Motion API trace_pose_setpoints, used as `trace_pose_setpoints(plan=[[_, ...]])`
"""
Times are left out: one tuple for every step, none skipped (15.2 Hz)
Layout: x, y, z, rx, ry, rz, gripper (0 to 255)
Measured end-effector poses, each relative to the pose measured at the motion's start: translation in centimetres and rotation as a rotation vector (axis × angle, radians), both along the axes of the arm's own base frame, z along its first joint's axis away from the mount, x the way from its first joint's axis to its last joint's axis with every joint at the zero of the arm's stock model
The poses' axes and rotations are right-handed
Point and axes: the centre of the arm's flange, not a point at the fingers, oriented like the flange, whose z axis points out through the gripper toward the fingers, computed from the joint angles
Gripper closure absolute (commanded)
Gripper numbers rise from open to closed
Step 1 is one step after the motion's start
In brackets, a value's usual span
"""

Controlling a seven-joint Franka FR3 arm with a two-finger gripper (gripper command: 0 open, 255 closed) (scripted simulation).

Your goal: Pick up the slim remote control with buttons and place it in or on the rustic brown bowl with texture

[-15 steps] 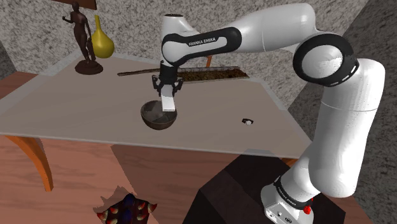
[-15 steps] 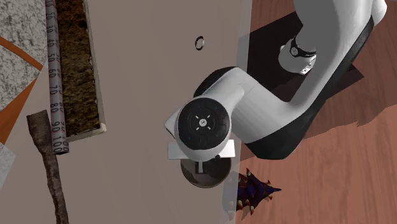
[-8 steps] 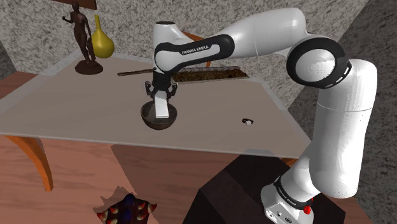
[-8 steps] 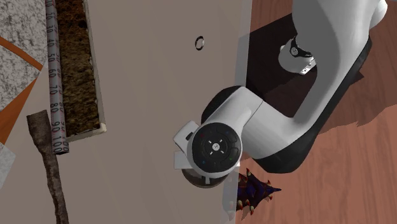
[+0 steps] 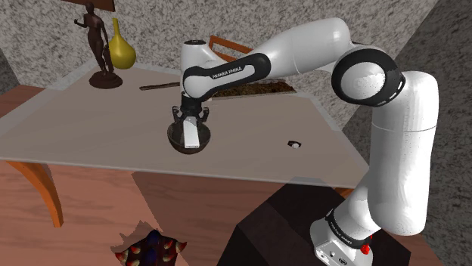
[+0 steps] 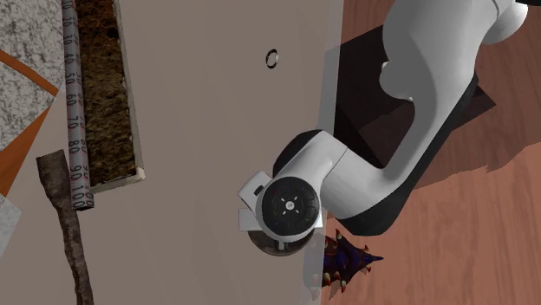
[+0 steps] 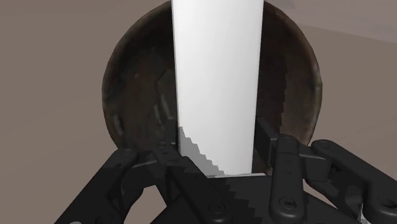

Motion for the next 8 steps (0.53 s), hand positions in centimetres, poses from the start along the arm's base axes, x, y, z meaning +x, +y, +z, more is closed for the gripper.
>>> trace_pose_setpoints(plan=[[-0.06, 0.07, -0.34, 0.0, 0.0, 0.0, 255], [-0.09, 0.13, -0.48, 0.001, -0.001, 0.001, 255], [-0.1, 0.14, -0.5, 0.001, -0.002, 0.001, 255], [-0.1, 0.13, -0.49, 0.001, -0.003, 0.001, 255], [-0.12, 0.11, -0.49, 0.001, -0.003, 0.0, 255], [-0.1, 0.1, -0.49, 0.001, -0.003, 0.001, 255], [-0.11, 0.09, -0.5, 0.001, -0.003, 0.001, 255], [-0.11, 0.1, -0.5, 0.001, -0.004, 0.0, 0]])
